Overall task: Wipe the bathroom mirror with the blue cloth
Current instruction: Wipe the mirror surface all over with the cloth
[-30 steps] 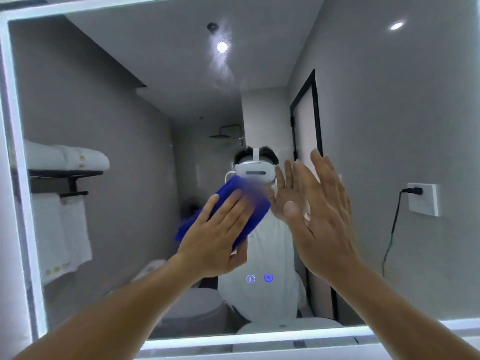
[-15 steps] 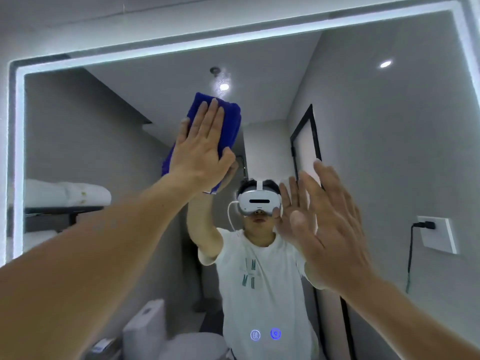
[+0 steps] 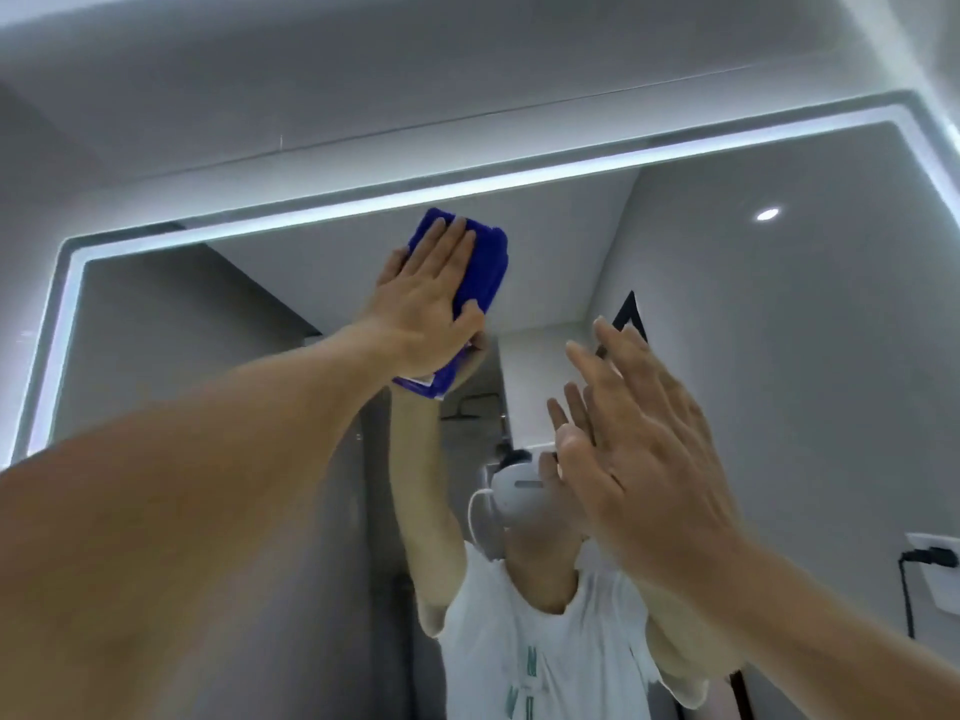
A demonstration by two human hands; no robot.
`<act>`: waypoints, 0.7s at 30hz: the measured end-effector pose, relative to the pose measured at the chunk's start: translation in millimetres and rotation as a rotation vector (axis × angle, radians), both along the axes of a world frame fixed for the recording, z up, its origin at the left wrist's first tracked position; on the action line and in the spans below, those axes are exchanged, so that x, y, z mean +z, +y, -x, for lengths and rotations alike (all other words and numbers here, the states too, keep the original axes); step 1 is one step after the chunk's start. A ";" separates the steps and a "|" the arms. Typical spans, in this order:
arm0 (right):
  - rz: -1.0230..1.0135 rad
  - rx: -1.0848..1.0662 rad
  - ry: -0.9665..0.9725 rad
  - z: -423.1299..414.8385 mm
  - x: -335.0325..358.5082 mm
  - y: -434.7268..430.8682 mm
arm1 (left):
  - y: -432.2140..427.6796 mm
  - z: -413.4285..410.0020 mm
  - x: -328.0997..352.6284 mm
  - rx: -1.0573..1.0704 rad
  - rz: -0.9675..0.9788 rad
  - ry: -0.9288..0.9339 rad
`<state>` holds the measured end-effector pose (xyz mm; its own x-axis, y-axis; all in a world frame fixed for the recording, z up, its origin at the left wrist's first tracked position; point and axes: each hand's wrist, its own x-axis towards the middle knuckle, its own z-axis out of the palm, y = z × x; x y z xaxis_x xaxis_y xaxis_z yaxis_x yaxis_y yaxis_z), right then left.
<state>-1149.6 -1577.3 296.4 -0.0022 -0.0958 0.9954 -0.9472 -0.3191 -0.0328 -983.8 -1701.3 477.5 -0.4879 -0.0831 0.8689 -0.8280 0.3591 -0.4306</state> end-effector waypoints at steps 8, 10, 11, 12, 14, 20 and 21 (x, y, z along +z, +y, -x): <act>0.095 -0.023 0.047 15.6 37.3 1.8 | 7.1 18.1 68.0 -0.029 -0.094 0.370; 0.099 -0.026 0.047 15.6 45.5 -0.6 | 6.0 21.9 34.9 -0.054 -0.063 0.312; 0.099 -0.025 0.044 14.4 49.0 -2.1 | 5.0 22.4 10.2 -0.057 -0.029 0.235; 0.099 -0.019 0.041 13.0 52.4 -3.5 | 3.6 21.7 -17.0 -0.059 0.016 0.135; 0.108 -0.002 0.036 11.0 59.3 -5.1 | 0.7 14.3 -57.4 -0.048 0.094 -0.080; 0.146 -0.012 0.069 19.5 80.6 -5.9 | 7.3 12.3 19.4 0.023 0.120 -0.226; 0.154 -0.017 0.072 20.9 82.8 -6.0 | 10.9 21.4 43.2 0.031 0.094 -0.157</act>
